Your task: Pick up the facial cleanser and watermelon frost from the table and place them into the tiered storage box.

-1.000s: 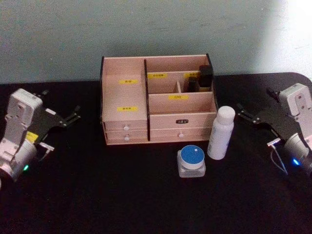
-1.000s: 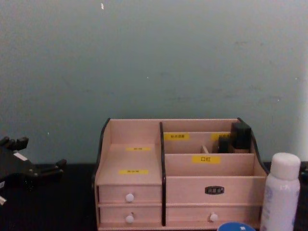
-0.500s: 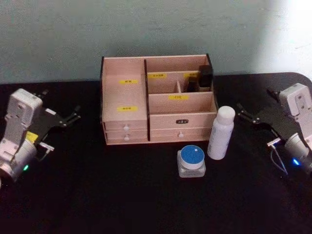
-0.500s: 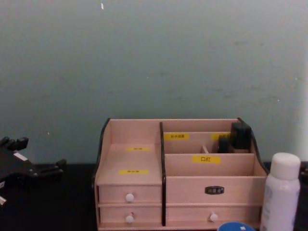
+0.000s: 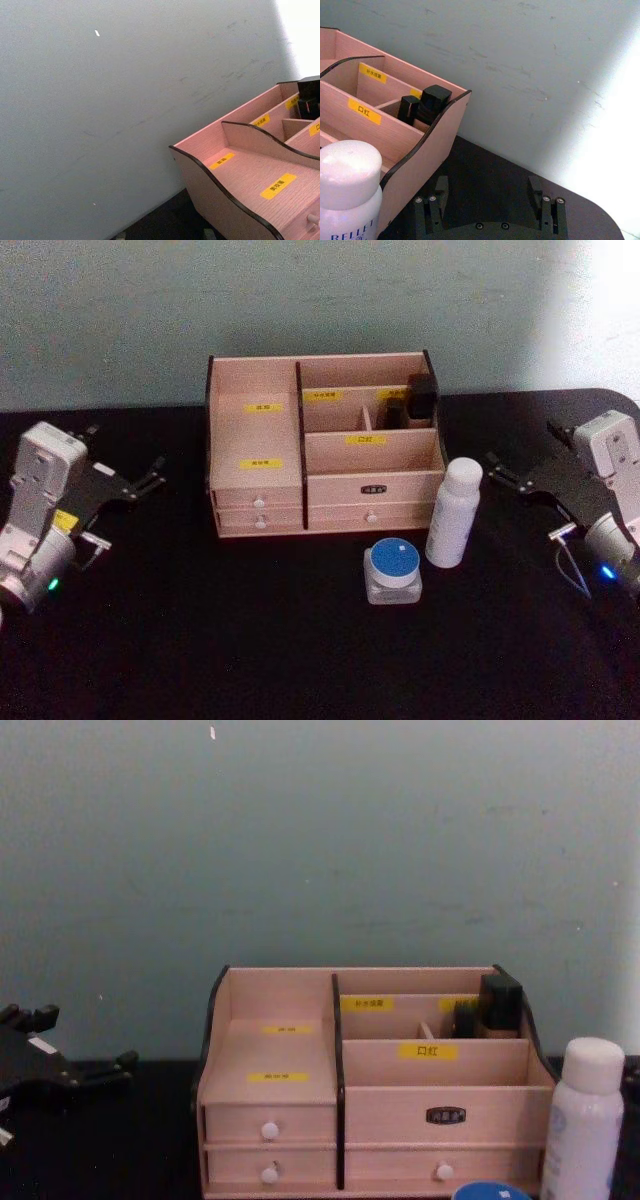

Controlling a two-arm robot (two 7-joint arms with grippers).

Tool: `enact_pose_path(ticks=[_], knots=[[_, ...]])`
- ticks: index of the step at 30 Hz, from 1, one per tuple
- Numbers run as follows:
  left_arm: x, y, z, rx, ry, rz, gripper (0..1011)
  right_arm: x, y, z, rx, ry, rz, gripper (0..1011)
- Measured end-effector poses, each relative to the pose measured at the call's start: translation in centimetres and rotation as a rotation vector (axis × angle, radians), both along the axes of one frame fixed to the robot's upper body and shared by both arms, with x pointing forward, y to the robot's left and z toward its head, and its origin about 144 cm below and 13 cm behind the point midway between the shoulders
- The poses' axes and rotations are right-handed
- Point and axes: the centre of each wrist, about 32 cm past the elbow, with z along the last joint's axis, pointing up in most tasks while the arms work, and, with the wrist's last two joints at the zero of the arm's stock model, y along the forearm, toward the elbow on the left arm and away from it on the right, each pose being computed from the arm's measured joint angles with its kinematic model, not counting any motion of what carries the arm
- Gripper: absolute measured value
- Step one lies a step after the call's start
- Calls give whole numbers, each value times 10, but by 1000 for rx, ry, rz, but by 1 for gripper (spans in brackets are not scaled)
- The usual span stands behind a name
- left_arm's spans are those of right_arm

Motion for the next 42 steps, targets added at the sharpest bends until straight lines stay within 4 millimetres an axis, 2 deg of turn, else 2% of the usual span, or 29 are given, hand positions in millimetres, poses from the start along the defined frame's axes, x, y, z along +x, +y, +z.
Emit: enact_pose_path(ticks=[12,32,42], knots=[[0,0,0,0,0,0,1001,-14,-6,3,39,38,31,1003],[0,0,0,0,0,0,1001,-72,-20,19,69,164,161,1003],[0,0,0,0,0,0,1001,-79,-16,19,157,247,250,1003]])
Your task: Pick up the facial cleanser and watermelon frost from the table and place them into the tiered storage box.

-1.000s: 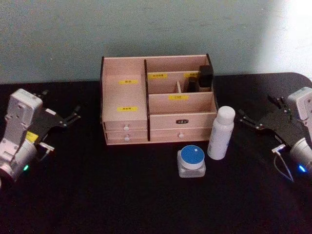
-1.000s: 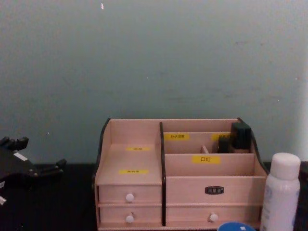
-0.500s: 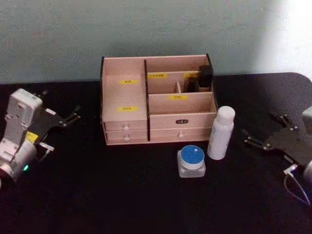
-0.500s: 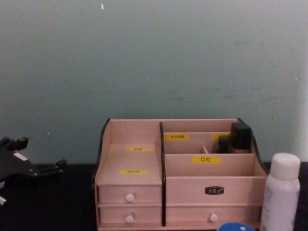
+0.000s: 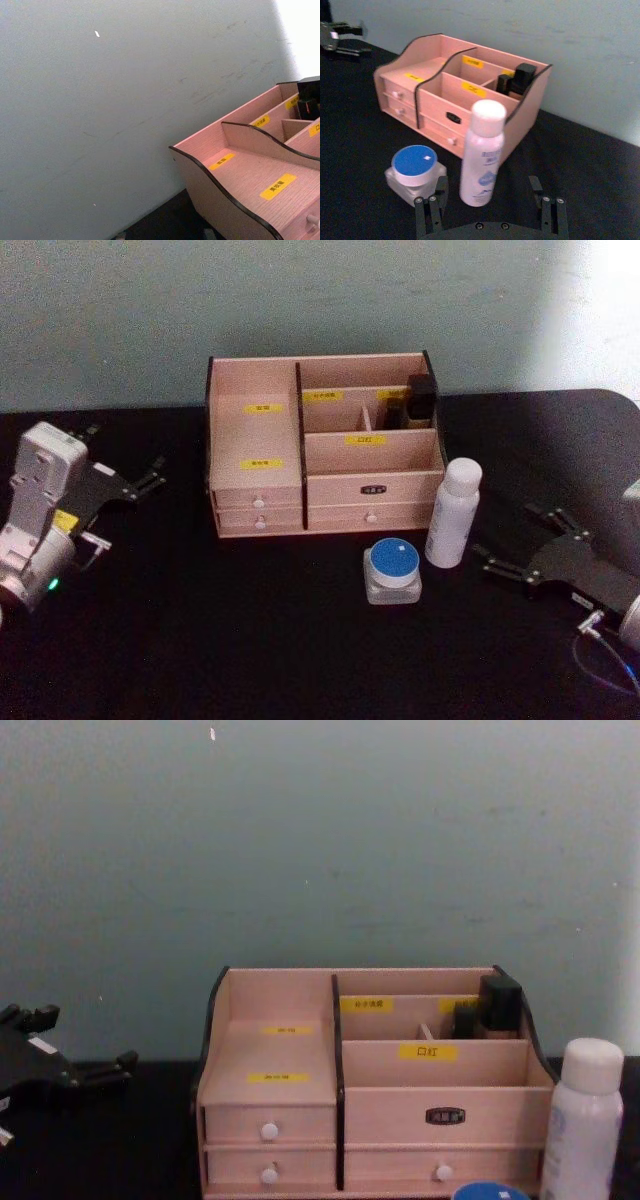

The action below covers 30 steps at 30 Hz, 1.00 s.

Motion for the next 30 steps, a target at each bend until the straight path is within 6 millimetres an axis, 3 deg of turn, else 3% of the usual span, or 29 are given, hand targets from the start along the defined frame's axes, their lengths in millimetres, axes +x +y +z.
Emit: enact_pose_path(ticks=[15,30], knots=[[0,0,0,0,0,0,1001,18,25,-13,31,28,-13,1003],[0,0,0,0,0,0,1001,40,33,-12,63,16,-36,1003]])
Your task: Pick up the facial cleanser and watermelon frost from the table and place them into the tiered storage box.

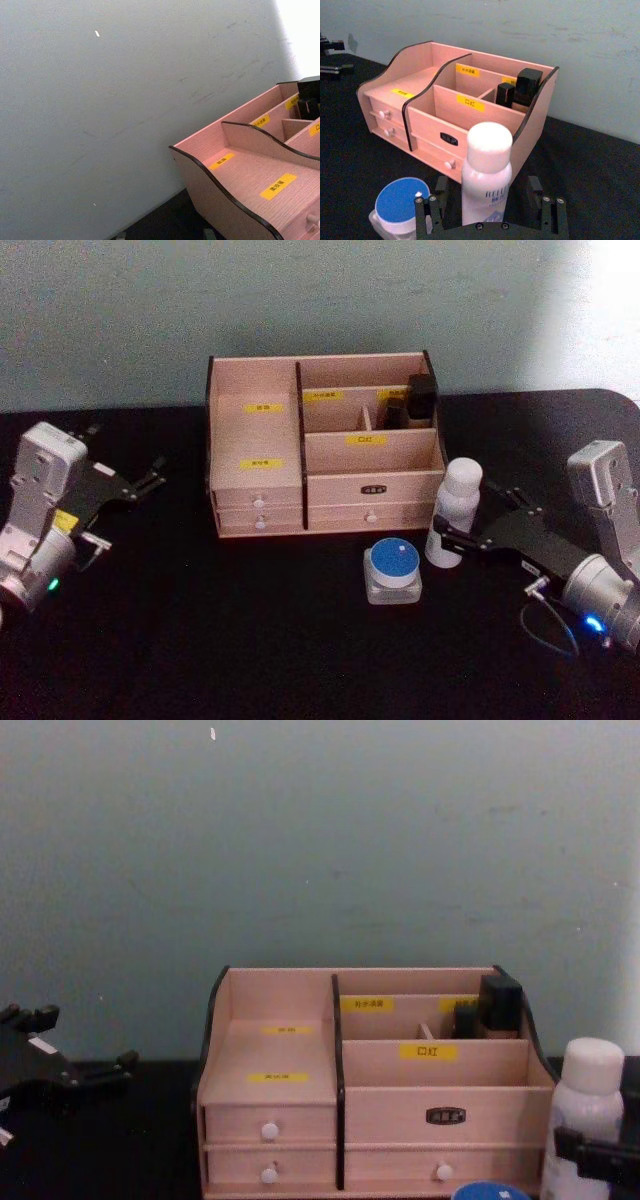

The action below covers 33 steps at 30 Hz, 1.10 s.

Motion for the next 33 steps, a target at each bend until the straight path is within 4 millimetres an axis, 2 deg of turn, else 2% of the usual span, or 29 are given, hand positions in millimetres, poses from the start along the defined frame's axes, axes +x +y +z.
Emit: enact_pose_path(ticks=[16,33], knots=[[0,0,0,0,0,0,1001,14,7,-2,2,1,-3,1003],[0,0,0,0,0,0,1001,18,9,-2,-1,2,-11,1003]])
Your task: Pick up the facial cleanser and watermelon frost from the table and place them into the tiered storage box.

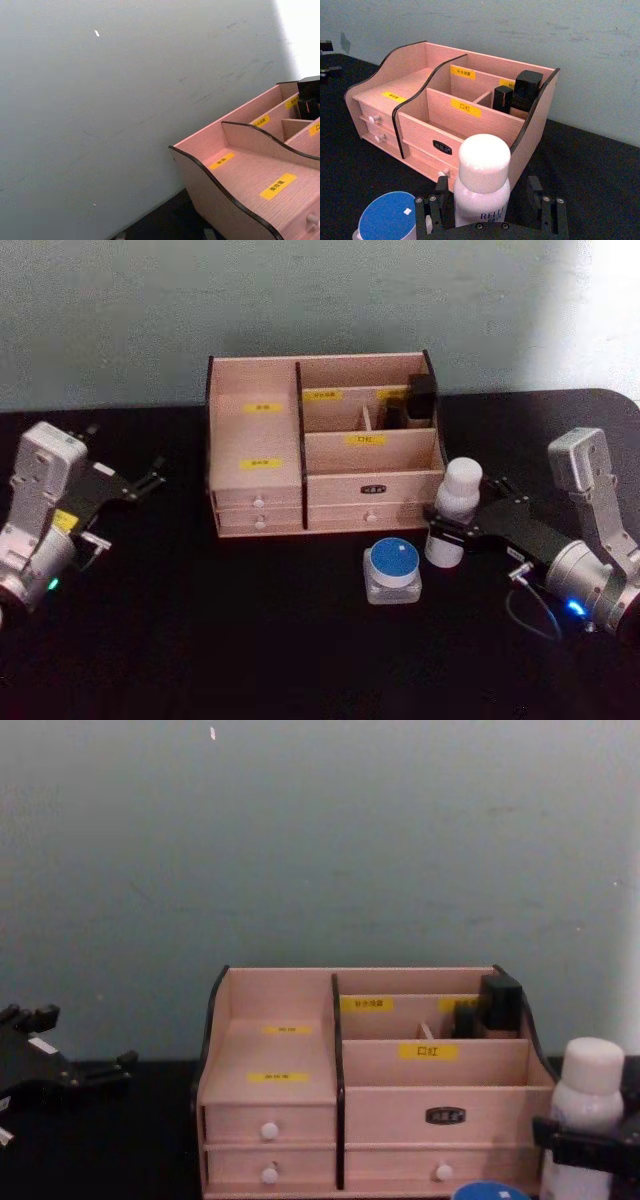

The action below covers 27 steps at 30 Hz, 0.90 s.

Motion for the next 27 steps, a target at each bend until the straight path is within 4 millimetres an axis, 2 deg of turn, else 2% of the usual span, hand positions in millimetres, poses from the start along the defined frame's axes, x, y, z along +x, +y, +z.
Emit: enact_pose_path(ticks=[7,14,15,16,19,20,27], knots=[[0,0,0,0,0,0,1001,0,0,0,0,0,0,978],[0,0,0,0,0,0,1001,0,0,0,1,1,0,798],[0,0,0,0,0,0,1001,0,0,0,1,1,0,798],[0,0,0,0,0,0,1001,0,0,0,1,1,0,732],[0,0,0,0,0,0,1001,0,0,0,1,1,0,665],[0,0,0,0,0,0,1001,0,0,0,1,1,1,615],[0,0,0,0,0,0,1001,0,0,0,2,1,1,593]])
